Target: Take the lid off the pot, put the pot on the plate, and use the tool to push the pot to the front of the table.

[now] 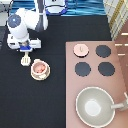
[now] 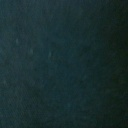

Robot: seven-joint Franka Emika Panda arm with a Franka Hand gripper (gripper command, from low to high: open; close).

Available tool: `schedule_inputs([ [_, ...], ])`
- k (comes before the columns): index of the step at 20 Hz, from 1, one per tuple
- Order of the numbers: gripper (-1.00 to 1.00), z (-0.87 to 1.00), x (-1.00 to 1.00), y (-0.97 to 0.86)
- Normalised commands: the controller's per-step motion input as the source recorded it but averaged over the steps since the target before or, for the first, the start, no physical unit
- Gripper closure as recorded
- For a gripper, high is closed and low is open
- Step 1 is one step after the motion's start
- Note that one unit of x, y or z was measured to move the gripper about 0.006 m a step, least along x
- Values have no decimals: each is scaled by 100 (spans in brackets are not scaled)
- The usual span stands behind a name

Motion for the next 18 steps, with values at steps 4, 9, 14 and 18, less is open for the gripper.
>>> schedule_inputs([
  [4, 100, 0, -58, -37],
  [9, 100, -1, -51, -39],
  [14, 100, 1, -11, -22],
  [18, 100, 7, 20, 4],
])
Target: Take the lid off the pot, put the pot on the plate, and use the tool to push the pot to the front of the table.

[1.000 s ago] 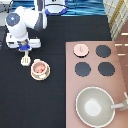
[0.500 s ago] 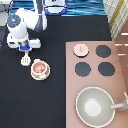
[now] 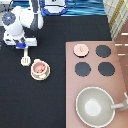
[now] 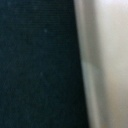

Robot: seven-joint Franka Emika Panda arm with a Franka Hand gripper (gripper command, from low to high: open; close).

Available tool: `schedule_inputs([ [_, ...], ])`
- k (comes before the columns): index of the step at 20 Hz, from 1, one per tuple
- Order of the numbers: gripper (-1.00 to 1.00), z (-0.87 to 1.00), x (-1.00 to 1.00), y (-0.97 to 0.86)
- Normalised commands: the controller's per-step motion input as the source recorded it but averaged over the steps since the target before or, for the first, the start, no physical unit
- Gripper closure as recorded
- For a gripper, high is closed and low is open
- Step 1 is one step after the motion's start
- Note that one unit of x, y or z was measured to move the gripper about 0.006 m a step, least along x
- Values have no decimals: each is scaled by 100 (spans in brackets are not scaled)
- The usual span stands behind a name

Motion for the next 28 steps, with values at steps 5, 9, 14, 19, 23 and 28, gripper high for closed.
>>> schedule_inputs([
  [5, 100, 21, 23, 23],
  [9, 100, 75, 12, 39],
  [14, 100, 86, -40, 44],
  [19, 100, 55, -71, 52],
  [23, 100, -13, -90, 61],
  [28, 100, -51, -77, 67],
])
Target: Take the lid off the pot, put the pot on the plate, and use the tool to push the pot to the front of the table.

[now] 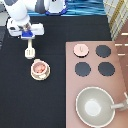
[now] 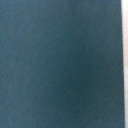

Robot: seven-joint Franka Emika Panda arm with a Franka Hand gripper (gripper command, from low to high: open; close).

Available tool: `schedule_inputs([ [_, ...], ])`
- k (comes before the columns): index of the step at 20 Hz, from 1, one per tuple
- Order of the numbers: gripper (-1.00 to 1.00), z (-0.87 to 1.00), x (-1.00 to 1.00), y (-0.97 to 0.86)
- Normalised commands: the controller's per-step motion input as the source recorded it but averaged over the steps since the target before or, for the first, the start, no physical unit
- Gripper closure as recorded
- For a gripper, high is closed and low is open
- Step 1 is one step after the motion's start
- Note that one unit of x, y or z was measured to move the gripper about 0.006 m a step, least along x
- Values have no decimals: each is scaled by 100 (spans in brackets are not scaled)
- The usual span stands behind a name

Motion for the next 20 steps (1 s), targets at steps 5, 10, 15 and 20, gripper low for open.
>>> schedule_inputs([
  [5, 100, -45, -43, 55],
  [10, 100, 1, 31, -2],
  [15, 100, 9, 96, -7],
  [20, 100, 27, 100, -3],
])
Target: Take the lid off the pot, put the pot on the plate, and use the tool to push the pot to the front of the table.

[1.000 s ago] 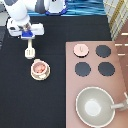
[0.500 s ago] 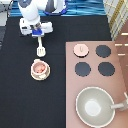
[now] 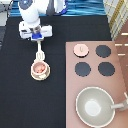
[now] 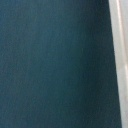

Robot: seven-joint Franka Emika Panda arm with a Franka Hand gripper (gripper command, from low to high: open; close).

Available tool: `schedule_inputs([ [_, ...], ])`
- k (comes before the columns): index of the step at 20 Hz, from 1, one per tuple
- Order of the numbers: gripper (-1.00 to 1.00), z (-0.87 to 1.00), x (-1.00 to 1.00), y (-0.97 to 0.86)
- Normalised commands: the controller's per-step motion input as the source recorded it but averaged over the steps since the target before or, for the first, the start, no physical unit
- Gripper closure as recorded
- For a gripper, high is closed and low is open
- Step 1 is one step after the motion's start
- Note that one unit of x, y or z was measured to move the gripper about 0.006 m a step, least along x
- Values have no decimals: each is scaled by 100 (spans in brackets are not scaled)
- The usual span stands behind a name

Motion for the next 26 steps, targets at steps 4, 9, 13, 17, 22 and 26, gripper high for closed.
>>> schedule_inputs([
  [4, 100, 27, 100, 0],
  [9, 100, 23, 100, 1],
  [13, 100, 22, 100, 6],
  [17, 100, 5, 81, 25],
  [22, 100, -7, 52, 61],
  [26, 100, -6, 41, 75],
])
